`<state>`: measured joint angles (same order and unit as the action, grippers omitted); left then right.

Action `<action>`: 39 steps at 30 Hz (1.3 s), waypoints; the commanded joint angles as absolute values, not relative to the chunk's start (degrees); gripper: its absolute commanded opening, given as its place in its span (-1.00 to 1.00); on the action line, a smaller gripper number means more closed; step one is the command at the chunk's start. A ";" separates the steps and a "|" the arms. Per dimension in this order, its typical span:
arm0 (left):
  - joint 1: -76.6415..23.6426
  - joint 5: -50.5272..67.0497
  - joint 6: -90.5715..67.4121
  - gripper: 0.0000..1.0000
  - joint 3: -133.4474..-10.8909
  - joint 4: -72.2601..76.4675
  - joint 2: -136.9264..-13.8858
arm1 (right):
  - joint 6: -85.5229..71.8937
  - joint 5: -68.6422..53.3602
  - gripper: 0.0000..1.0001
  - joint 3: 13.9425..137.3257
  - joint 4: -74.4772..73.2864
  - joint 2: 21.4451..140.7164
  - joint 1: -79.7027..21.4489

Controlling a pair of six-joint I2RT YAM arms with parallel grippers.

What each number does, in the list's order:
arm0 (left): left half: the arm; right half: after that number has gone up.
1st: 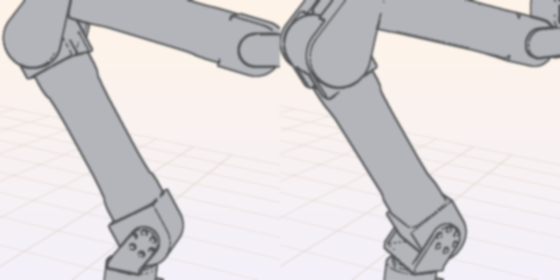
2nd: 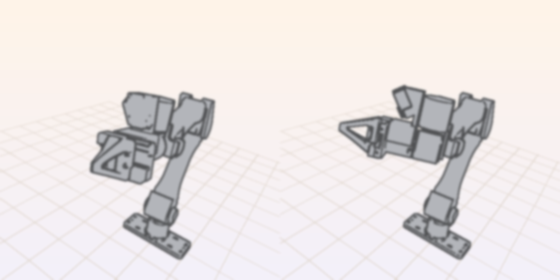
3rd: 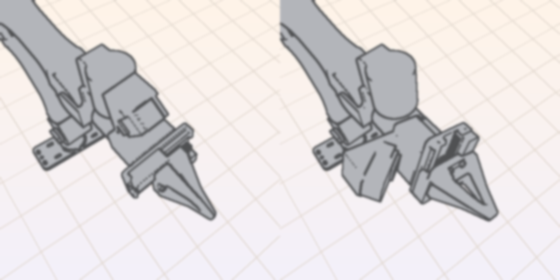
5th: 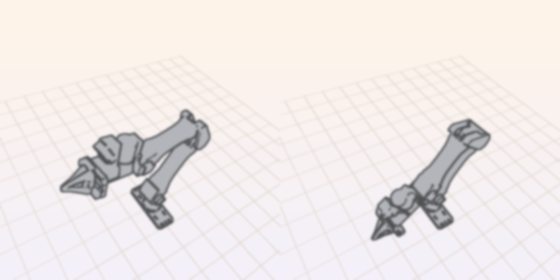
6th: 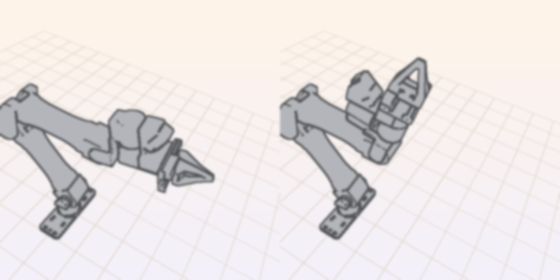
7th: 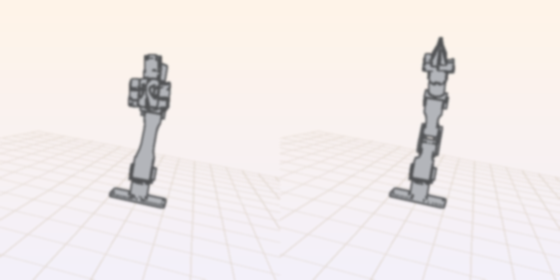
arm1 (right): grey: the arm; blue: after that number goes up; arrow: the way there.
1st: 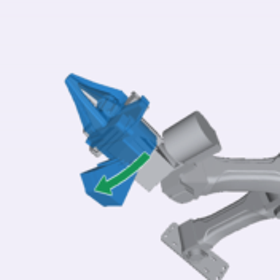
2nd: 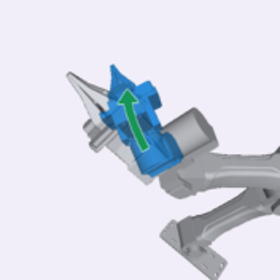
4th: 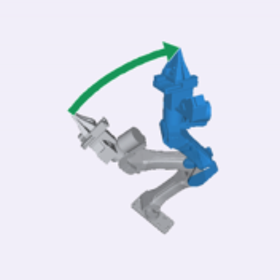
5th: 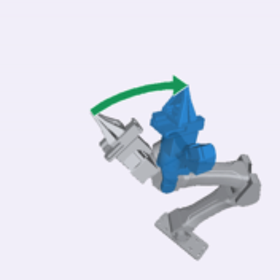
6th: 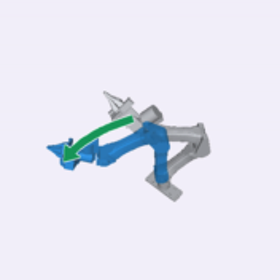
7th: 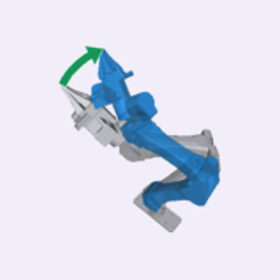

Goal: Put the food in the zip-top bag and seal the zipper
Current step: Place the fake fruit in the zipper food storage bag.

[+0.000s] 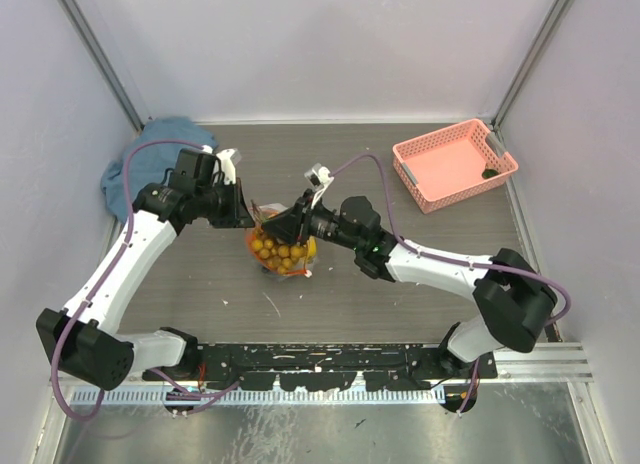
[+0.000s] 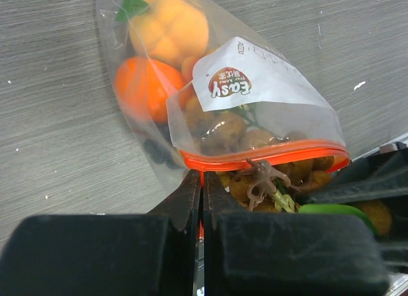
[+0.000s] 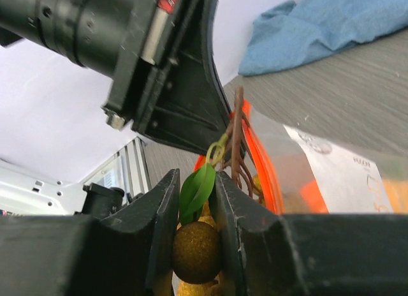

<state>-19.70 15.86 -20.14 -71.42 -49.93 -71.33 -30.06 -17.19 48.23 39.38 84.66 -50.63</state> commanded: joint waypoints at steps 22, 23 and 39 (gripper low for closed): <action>-19.07 17.45 -20.31 -1.00 -71.76 -47.50 -71.44 | -14.69 -19.55 0.42 60.07 13.67 78.14 -50.89; -19.04 17.47 -20.30 -1.00 -71.75 -47.50 -71.38 | -14.15 -19.21 0.42 60.17 12.59 77.32 -50.89; -18.77 17.62 -20.70 -1.00 -71.64 -47.52 -71.54 | -11.21 -12.43 0.42 46.55 7.21 66.26 -50.93</action>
<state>-19.33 16.29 -20.23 -71.42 -49.93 -71.83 -13.32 -14.50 49.87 6.07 67.92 -50.63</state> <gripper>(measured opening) 0.007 0.712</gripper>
